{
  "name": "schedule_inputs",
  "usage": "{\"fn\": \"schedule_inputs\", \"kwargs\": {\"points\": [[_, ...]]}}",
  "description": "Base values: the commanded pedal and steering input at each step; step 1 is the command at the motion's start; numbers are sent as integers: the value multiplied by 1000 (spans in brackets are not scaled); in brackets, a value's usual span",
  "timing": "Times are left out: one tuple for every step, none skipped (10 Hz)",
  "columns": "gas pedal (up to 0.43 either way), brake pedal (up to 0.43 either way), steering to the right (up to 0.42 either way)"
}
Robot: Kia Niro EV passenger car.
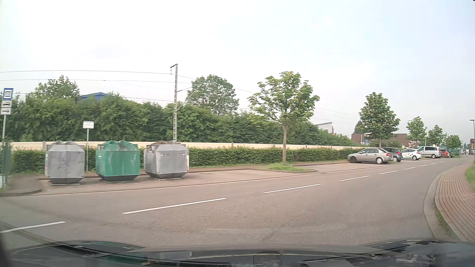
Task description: Follow the waypoints while adhering to traffic rules and regulations
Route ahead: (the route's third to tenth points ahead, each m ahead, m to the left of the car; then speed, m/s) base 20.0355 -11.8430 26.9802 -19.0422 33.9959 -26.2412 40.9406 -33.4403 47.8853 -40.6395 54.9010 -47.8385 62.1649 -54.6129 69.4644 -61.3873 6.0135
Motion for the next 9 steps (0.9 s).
{"fn": "schedule_inputs", "kwargs": {"points": [[118,0,306],[118,0,297],[118,0,289],[130,0,279],[130,0,271],[138,0,261],[150,0,254],[150,0,247],[150,0,244]]}}
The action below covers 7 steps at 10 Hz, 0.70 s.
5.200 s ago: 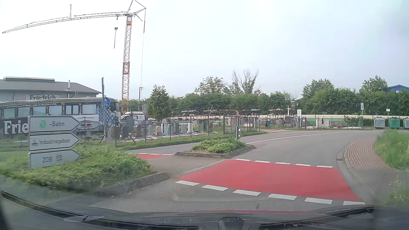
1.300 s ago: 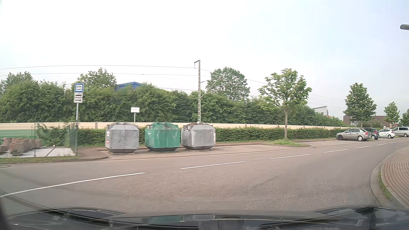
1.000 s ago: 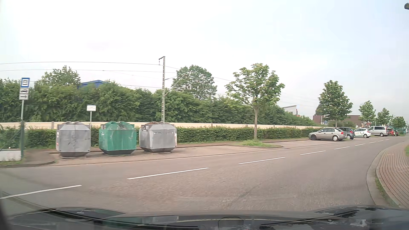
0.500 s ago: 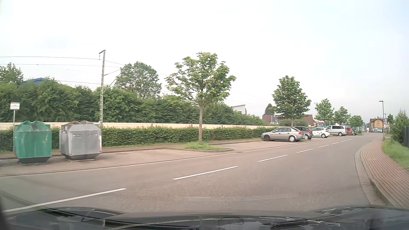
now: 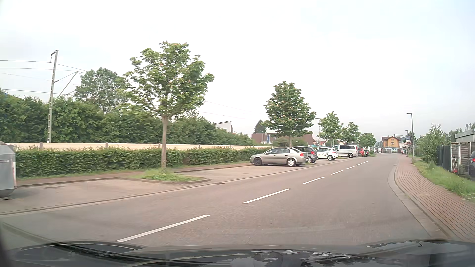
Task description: Follow the waypoints while adhering to traffic rules and regulations
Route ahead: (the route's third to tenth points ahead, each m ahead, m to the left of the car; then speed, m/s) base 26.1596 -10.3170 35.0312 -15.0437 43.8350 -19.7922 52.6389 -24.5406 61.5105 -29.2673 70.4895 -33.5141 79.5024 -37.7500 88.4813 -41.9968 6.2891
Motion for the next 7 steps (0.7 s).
{"fn": "schedule_inputs", "kwargs": {"points": [[157,0,237],[157,0,230],[157,0,221],[157,0,214],[157,0,210],[157,0,207],[169,0,204]]}}
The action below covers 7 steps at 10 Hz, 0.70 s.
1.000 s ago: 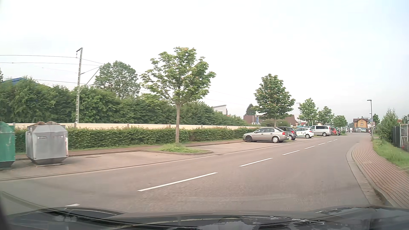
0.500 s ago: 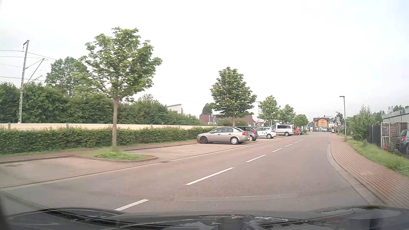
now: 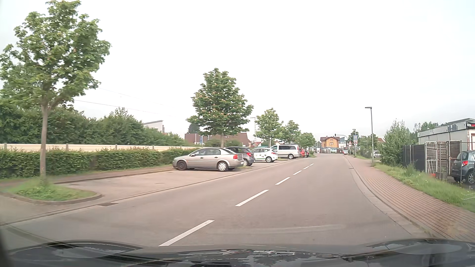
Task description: Follow the waypoints while adhering to traffic rules and regulations
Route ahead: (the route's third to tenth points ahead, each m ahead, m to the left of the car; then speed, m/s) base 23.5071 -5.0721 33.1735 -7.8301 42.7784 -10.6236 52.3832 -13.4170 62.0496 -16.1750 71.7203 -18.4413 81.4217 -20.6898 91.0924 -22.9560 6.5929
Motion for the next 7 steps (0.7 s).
{"fn": "schedule_inputs", "kwargs": {"points": [[169,0,199],[169,0,191],[169,0,172],[169,0,158],[169,0,143],[169,0,130],[169,0,120]]}}
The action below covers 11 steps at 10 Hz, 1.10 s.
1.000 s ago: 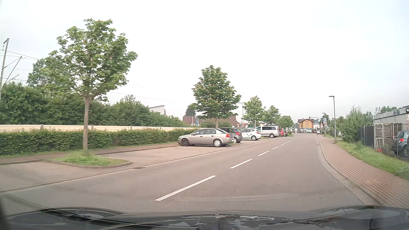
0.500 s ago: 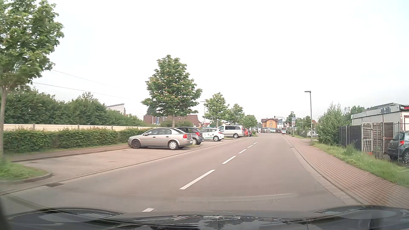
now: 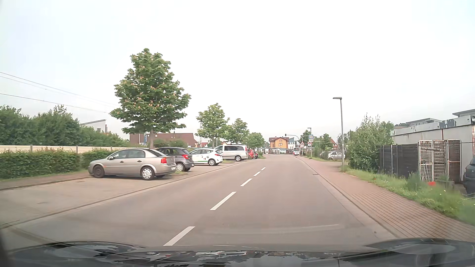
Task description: Follow the waypoints while adhering to traffic rules and regulations
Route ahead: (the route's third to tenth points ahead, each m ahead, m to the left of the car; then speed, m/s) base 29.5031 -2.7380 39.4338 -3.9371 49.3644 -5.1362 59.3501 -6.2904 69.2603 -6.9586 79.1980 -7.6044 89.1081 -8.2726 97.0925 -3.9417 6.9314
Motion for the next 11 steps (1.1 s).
{"fn": "schedule_inputs", "kwargs": {"points": [[169,0,110],[169,0,101],[169,0,93],[169,0,84],[169,0,77],[169,0,71],[169,0,65],[169,0,56],[169,0,48],[169,0,39],[169,0,33]]}}
